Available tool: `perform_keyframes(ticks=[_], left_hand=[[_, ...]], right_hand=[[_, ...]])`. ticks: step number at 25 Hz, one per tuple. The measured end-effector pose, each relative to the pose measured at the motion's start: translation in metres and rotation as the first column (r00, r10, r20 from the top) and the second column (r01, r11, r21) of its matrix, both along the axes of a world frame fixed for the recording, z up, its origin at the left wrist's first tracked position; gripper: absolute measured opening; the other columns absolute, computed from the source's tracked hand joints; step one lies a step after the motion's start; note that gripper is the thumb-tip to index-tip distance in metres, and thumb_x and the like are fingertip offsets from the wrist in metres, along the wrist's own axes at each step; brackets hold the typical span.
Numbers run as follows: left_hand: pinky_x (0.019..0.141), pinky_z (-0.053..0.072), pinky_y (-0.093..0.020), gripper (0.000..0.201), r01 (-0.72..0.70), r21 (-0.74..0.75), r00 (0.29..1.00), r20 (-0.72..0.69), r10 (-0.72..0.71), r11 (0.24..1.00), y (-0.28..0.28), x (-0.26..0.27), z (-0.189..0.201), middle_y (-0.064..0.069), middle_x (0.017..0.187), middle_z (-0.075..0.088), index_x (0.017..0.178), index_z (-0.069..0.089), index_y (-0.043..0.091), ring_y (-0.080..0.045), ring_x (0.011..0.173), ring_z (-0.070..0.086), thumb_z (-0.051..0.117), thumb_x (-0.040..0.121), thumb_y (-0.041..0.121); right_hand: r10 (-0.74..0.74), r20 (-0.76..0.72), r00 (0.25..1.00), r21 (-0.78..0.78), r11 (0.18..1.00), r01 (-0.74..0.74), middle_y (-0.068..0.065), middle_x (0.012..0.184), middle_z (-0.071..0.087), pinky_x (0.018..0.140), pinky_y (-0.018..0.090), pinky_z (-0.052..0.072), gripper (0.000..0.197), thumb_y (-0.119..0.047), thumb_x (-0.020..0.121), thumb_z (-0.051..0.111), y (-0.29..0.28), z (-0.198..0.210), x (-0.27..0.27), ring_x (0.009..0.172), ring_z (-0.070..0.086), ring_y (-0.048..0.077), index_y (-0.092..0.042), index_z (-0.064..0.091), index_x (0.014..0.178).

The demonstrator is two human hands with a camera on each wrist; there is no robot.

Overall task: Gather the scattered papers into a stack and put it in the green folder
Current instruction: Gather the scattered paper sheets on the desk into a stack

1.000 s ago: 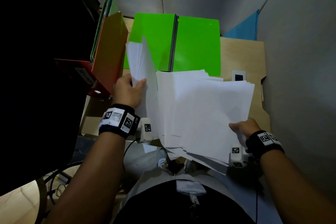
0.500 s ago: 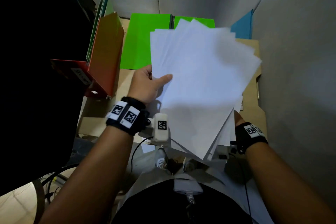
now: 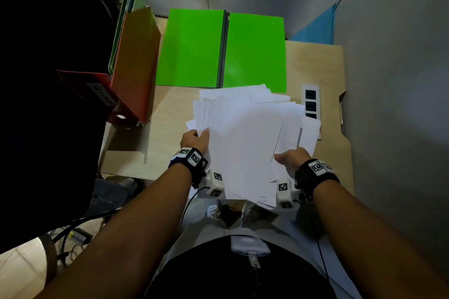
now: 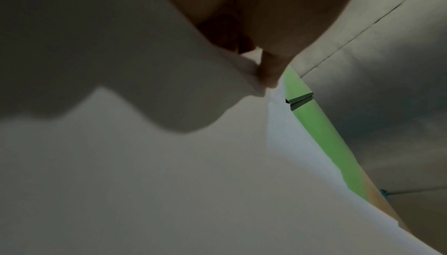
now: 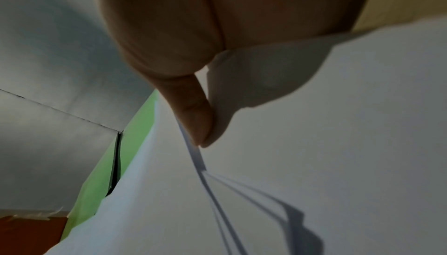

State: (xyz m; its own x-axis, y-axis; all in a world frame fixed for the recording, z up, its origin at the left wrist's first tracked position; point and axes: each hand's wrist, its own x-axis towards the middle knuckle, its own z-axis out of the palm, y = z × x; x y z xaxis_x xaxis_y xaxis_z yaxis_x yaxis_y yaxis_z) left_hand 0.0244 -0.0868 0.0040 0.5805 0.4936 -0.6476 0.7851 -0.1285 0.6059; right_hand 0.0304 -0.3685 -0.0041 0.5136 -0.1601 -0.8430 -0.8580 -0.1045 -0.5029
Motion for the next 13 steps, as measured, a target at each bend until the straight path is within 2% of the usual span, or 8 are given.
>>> perform_keyframes(ticks=[2, 4, 5, 6, 8, 11, 12, 13], left_hand=[[0.063, 0.044, -0.033, 0.03, 0.094, 0.077, 0.995, -0.042, -0.091, 0.993, 0.002, -0.001, -0.004, -0.007, 0.072, 0.053, 0.073, 0.049, 0.009, -0.027, 0.07, 0.051, 0.067, 0.083, 0.03], [0.071, 0.051, -0.036, 0.028, 0.169, 0.106, 0.984, -0.081, -0.161, 0.98, 0.002, -0.002, -0.008, -0.011, 0.088, 0.063, 0.088, 0.057, 0.005, -0.03, 0.078, 0.06, 0.07, 0.079, 0.028], [0.076, 0.054, -0.038, 0.033, 0.213, 0.104, 0.975, -0.087, -0.204, 0.972, 0.0, -0.003, -0.008, -0.011, 0.098, 0.066, 0.099, 0.06, 0.005, -0.032, 0.087, 0.064, 0.072, 0.079, 0.029], [0.081, 0.055, -0.039, 0.041, 0.233, 0.103, 0.971, -0.081, -0.225, 0.967, -0.003, -0.005, -0.008, -0.01, 0.107, 0.067, 0.11, 0.061, 0.007, -0.033, 0.096, 0.065, 0.075, 0.078, 0.029], [0.086, 0.055, -0.039, 0.057, 0.233, 0.107, 0.971, -0.075, -0.226, 0.967, -0.01, -0.008, -0.008, -0.008, 0.115, 0.065, 0.121, 0.057, 0.011, -0.032, 0.104, 0.063, 0.08, 0.074, 0.033], [0.078, 0.053, -0.034, 0.06, 0.214, 0.096, 0.976, -0.064, -0.209, 0.972, -0.019, -0.011, -0.006, -0.005, 0.109, 0.061, 0.116, 0.053, 0.011, -0.029, 0.095, 0.061, 0.083, 0.068, 0.033], [0.076, 0.05, -0.032, 0.06, 0.219, 0.088, 0.975, -0.055, -0.215, 0.972, -0.022, -0.01, -0.004, -0.004, 0.108, 0.06, 0.117, 0.051, 0.012, -0.027, 0.092, 0.059, 0.083, 0.07, 0.031], [0.076, 0.047, -0.03, 0.061, 0.234, 0.089, 0.972, -0.046, -0.231, 0.968, -0.025, -0.01, -0.004, -0.004, 0.109, 0.059, 0.12, 0.048, 0.013, -0.027, 0.092, 0.058, 0.082, 0.072, 0.03]], right_hand=[[0.024, -0.016, 1.0, -0.006, 1.0, -0.024, 0.025, 0.136, 0.05, 0.105, 0.045, 0.039, 0.084, -0.009, 0.067, 0.079, 0.0, -0.002, 0.001, 0.125, 0.05, 0.04, 0.011, 0.036, 0.136], [0.081, 0.015, 0.997, -0.061, 0.995, -0.08, 0.02, 0.128, 0.06, 0.102, 0.044, 0.046, 0.072, -0.028, 0.068, 0.079, -0.004, -0.016, 0.005, 0.118, 0.058, 0.036, 0.003, 0.054, 0.127], [0.066, 0.04, 0.997, -0.061, 0.996, -0.064, 0.015, 0.126, 0.063, 0.102, 0.042, 0.047, 0.072, -0.043, 0.068, 0.079, -0.003, -0.015, 0.006, 0.114, 0.06, 0.034, -0.002, 0.059, 0.124], [0.025, 0.05, 0.998, -0.038, 0.999, -0.023, 0.01, 0.126, 0.063, 0.102, 0.04, 0.047, 0.084, -0.061, 0.063, 0.076, -0.001, -0.016, 0.007, 0.111, 0.061, 0.03, -0.007, 0.059, 0.126], [0.016, 0.01, 1.0, -0.054, 0.998, -0.016, 0.006, 0.134, 0.057, 0.102, 0.039, 0.045, 0.116, -0.09, 0.049, 0.056, 0.008, 0.002, 0.006, 0.113, 0.058, 0.028, -0.011, 0.054, 0.133], [0.006, -0.014, 1.0, -0.017, 1.0, -0.006, 0.011, 0.147, 0.044, 0.105, 0.044, 0.037, 0.142, -0.102, 0.034, 0.042, 0.017, 0.019, 0.001, 0.126, 0.047, 0.033, -0.014, 0.037, 0.146], [0.0, -0.018, 1.0, 0.03, 1.0, 0.0, 0.01, 0.149, 0.042, 0.106, 0.046, 0.034, 0.138, -0.1, 0.038, 0.041, 0.017, 0.021, 0.0, 0.13, 0.044, 0.034, -0.016, 0.035, 0.148], [0.01, -0.022, 1.0, 0.043, 0.999, -0.01, 0.011, 0.141, 0.051, 0.102, 0.046, 0.038, 0.127, -0.096, 0.048, 0.043, 0.018, 0.023, -0.001, 0.124, 0.05, 0.034, -0.015, 0.038, 0.146]])
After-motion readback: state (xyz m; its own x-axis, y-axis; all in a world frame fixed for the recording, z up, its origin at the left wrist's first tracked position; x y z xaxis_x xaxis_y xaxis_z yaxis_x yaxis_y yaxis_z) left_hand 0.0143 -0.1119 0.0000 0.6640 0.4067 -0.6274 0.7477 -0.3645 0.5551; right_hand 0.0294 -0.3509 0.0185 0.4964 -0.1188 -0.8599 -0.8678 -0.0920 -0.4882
